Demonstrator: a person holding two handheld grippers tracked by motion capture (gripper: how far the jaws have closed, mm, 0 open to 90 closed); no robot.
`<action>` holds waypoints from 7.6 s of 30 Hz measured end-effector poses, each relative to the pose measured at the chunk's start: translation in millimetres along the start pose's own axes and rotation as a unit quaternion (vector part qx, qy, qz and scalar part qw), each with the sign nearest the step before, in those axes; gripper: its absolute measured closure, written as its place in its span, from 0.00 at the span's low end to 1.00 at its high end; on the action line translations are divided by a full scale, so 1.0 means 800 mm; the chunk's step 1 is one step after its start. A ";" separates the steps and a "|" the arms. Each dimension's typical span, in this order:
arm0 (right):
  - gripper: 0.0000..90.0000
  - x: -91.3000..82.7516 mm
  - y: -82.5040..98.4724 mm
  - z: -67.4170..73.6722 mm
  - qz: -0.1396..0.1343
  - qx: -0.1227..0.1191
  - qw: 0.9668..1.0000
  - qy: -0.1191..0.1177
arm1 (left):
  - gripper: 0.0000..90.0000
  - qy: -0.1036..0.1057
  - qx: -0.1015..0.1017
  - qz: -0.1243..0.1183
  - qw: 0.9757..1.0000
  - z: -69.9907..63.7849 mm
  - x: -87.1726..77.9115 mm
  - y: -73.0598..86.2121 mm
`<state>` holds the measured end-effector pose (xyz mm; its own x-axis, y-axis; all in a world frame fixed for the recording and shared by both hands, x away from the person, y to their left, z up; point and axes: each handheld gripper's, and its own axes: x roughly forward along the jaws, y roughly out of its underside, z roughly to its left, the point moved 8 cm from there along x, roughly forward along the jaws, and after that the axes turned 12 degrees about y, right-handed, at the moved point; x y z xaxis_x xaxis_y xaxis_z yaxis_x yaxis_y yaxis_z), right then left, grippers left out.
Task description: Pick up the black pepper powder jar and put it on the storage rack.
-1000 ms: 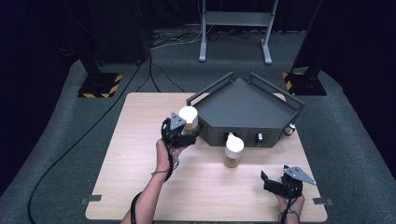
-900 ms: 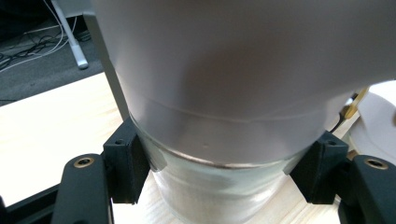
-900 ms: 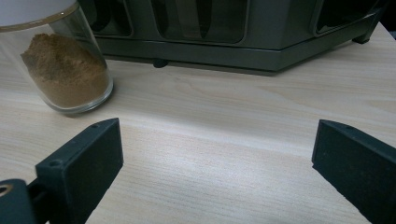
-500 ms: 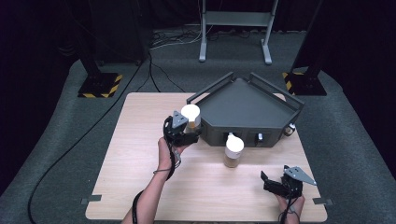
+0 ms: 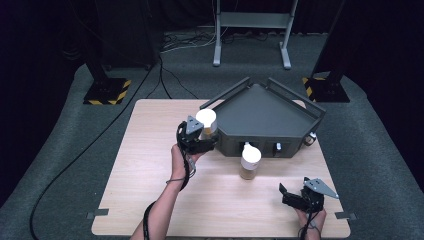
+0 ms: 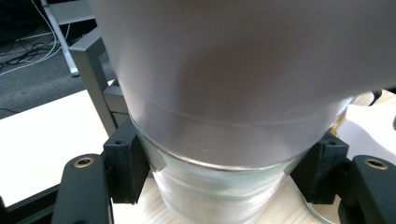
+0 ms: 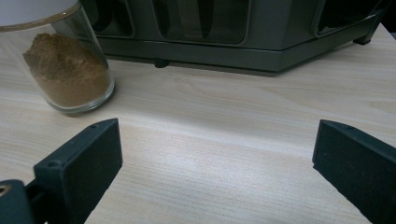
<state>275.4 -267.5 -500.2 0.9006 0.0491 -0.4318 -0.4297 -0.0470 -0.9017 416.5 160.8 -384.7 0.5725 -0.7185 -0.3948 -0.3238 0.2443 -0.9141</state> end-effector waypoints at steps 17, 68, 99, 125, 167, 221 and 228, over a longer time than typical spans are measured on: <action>0.01 0.000 0.000 0.000 -0.001 0.000 1.000 -0.001 | 0.34 0.007 0.007 -0.007 1.000 -0.004 0.003 -0.016; 0.01 -0.001 0.001 0.000 -0.003 -0.001 1.000 -0.001 | 0.34 0.017 0.015 0.003 1.000 -0.005 0.033 -0.060; 0.01 -0.001 0.001 0.000 -0.004 -0.001 1.000 -0.002 | 0.34 0.024 0.025 0.019 0.999 -0.013 0.065 -0.079; 0.01 -0.002 0.002 -0.001 -0.006 -0.001 1.000 -0.003 | 0.34 0.022 0.019 0.026 0.999 -0.008 0.082 -0.077; 0.01 -0.002 0.002 -0.001 -0.007 -0.001 1.000 -0.004 | 0.34 0.024 0.012 0.056 0.998 0.000 0.108 -0.078; 0.01 -0.002 0.002 0.001 -0.007 -0.003 1.000 -0.001 | 0.00 0.069 -0.011 0.065 0.995 0.007 0.052 -0.077; 0.01 -0.002 0.002 0.001 -0.010 -0.005 1.000 0.001 | 0.00 0.066 -0.007 0.060 0.996 0.004 0.011 -0.037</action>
<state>273.0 -266.7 -501.1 0.9090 0.0482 -0.4140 -0.4114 -0.0555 -0.9098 433.5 149.0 -361.2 0.4251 -0.7645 -0.4846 -0.3949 0.3252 -0.8593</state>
